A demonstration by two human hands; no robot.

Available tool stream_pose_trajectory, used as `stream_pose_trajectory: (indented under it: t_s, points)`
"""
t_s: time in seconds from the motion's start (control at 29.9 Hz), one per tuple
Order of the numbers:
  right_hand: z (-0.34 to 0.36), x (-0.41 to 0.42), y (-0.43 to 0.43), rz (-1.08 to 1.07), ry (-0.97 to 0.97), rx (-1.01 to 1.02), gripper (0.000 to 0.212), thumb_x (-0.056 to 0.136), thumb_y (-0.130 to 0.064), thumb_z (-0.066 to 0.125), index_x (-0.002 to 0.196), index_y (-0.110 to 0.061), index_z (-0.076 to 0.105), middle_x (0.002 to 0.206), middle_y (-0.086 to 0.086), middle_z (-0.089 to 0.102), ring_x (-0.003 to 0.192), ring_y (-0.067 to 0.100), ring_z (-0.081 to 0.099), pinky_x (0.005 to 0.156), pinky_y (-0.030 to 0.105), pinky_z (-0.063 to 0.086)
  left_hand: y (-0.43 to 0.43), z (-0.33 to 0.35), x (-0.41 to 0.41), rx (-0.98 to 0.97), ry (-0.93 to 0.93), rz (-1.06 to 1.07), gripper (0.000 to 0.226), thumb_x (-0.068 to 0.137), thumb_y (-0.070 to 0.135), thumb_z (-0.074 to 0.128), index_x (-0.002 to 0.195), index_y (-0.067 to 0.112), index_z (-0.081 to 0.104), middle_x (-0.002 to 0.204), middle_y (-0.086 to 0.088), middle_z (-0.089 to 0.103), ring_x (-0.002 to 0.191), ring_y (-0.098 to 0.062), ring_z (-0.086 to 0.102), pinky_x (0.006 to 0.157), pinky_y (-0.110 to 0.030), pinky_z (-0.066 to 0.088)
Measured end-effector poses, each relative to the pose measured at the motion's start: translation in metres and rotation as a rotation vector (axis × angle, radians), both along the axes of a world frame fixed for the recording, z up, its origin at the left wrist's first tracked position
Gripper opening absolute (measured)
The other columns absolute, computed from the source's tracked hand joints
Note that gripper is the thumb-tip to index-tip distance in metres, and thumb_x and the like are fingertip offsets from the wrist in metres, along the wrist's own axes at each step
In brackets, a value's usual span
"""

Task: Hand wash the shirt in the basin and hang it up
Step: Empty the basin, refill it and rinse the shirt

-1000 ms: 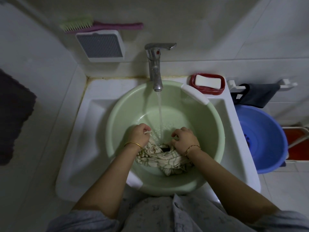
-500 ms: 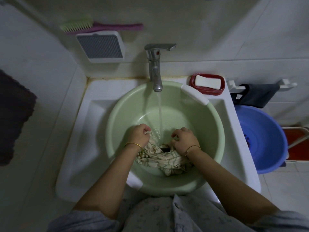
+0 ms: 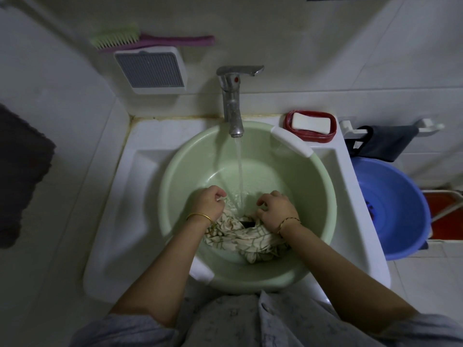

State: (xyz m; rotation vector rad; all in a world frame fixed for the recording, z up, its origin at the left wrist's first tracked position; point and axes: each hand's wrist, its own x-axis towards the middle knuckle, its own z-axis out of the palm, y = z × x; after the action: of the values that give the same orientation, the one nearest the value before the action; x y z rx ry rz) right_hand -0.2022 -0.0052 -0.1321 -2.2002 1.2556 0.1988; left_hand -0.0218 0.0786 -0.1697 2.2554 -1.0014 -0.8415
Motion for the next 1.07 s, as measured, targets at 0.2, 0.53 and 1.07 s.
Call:
stream_pose_trajectory:
  t_s: [0.2,0.53,1.07]
  points:
    - [0.0008,0.0000,-0.0002,0.005,0.000,0.002,0.030,0.088,-0.027,0.053,0.117,-0.019,0.059,0.121,0.005,0.051,0.117,0.024,0.043,0.096,0.036,0.042,0.0000,0.0003,0.0006,0.011,-0.019,-0.014,0.030,0.075,0.009,0.055,0.074,0.039,0.057,0.099,0.001,0.069,0.092,-0.016,0.063,0.088,-0.033,0.053]
    - [0.0011,-0.0004,0.0004,0.003,0.001,-0.001,0.030,0.088,-0.028,0.054,0.116,-0.018,0.059,0.121,0.006,0.051,0.117,0.025,0.043,0.095,0.035,0.042,0.0002,-0.0015,0.0001,0.012,-0.005,-0.004,0.033,0.074,0.008,0.054,0.072,0.041,0.057,0.099,0.000,0.070,0.091,-0.016,0.064,0.087,-0.033,0.053]
    - [0.0018,0.0001,0.0008,-0.007,-0.003,0.006,0.031,0.087,-0.027,0.054,0.116,-0.018,0.059,0.120,0.006,0.051,0.116,0.025,0.043,0.095,0.036,0.042,-0.0011,-0.0027,0.0001,0.005,0.002,0.003,0.030,0.073,0.007,0.055,0.077,0.036,0.059,0.097,-0.003,0.070,0.090,-0.019,0.065,0.086,-0.034,0.054]
